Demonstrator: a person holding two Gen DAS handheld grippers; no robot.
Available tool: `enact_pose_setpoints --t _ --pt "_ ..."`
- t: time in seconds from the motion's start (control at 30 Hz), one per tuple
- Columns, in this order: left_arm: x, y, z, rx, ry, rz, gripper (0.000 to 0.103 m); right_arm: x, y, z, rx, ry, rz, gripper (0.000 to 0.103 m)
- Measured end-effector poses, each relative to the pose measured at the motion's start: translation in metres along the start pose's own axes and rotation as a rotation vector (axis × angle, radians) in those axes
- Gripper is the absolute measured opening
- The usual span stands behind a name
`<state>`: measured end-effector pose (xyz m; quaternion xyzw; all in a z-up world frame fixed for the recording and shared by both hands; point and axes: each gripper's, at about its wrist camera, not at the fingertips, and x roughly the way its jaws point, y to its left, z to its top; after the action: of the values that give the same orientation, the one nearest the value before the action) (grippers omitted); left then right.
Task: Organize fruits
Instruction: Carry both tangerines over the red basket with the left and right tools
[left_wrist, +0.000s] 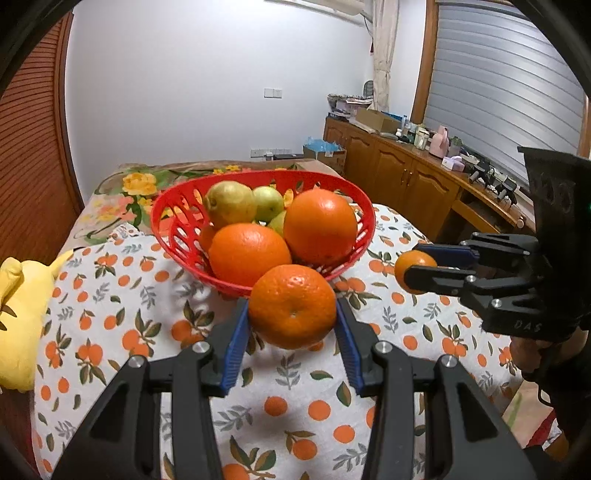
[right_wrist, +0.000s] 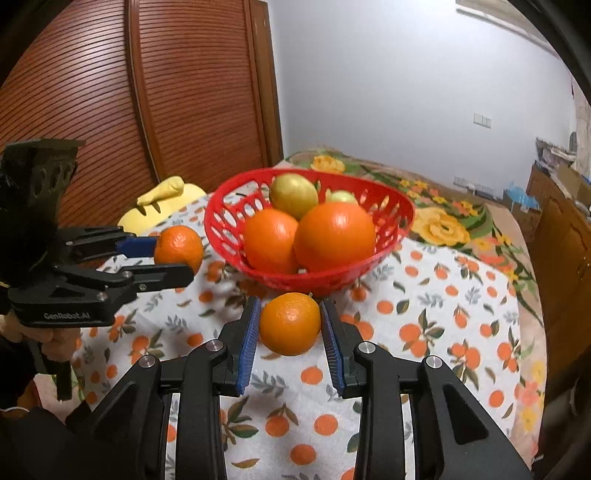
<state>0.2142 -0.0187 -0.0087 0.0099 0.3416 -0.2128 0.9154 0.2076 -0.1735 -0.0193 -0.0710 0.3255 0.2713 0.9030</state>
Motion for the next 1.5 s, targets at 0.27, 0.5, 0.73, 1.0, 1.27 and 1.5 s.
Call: enact_pose_setpoints --t 0.27,0.5,0.73,1.0,1.27,1.5 --pt "0.001 0.017 0.015 -0.010 -0.012 0.029 0.044 0.006 0.007 0.025 -0.027 -0.029 0.020 0.032" --pt "0.005 0.036 0.024 -0.028 -0.020 0.055 0.044 0.027 0.008 0.036 -0.022 -0.016 0.044 0.032" --pt "0.016 0.051 0.028 -0.041 -0.009 0.076 0.044 0.048 0.010 0.039 -0.015 0.011 0.057 0.033" --pt "0.029 0.068 0.035 -0.057 0.003 0.092 0.044 0.053 0.007 0.044 0.003 0.002 0.068 0.035" --pt "0.043 0.080 0.048 -0.050 0.011 0.116 0.044 0.047 0.003 0.048 0.011 -0.022 0.058 0.035" --pt "0.058 0.088 0.059 -0.042 0.025 0.138 0.045 0.043 -0.005 0.055 0.025 -0.048 0.041 0.035"
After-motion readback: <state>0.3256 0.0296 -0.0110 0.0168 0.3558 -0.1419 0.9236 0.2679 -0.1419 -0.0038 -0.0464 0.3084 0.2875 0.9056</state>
